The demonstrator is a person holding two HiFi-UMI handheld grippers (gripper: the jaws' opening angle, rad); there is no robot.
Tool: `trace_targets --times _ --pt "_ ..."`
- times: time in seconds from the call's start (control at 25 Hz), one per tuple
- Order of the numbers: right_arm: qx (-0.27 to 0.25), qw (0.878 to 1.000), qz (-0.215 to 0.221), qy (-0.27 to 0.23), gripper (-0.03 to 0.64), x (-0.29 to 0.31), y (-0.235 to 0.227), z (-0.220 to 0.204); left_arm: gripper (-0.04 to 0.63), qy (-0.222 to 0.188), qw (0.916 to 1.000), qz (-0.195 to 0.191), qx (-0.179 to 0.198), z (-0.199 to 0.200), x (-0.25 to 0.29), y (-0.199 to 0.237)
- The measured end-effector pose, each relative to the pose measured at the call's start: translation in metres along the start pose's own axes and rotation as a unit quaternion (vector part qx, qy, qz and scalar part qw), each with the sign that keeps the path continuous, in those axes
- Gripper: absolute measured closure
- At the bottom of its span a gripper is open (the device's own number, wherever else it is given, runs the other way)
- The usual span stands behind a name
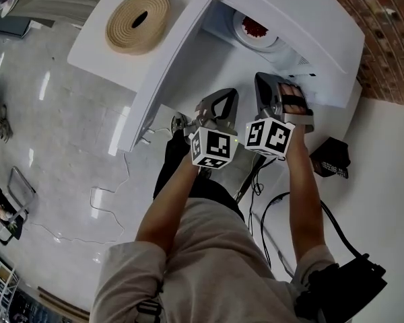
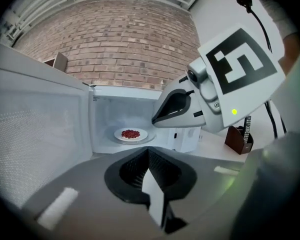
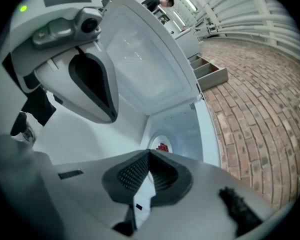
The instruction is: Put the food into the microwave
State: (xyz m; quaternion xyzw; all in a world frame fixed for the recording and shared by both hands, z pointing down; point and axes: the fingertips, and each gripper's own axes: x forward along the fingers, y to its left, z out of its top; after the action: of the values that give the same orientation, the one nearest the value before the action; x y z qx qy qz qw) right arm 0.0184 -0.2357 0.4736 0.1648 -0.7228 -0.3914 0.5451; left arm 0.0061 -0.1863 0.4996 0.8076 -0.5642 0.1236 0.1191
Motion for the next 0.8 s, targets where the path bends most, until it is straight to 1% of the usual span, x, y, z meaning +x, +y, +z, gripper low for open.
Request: trace_targets --times 0.4,0.8 --pt "-0.019 0.999 -0.022 -0.014 0.607 -0.075 0.017 0.009 0.589 -0.016 0.9998 0.007 -0.011 0.010 -0.045 -0.040" --pt "-0.022 0.999 -0.030 -0.021 0.607 -0.118 0.033 0.010 0.589 -0.038 0.9990 0.022 0.005 0.029 -0.075 -0.057"
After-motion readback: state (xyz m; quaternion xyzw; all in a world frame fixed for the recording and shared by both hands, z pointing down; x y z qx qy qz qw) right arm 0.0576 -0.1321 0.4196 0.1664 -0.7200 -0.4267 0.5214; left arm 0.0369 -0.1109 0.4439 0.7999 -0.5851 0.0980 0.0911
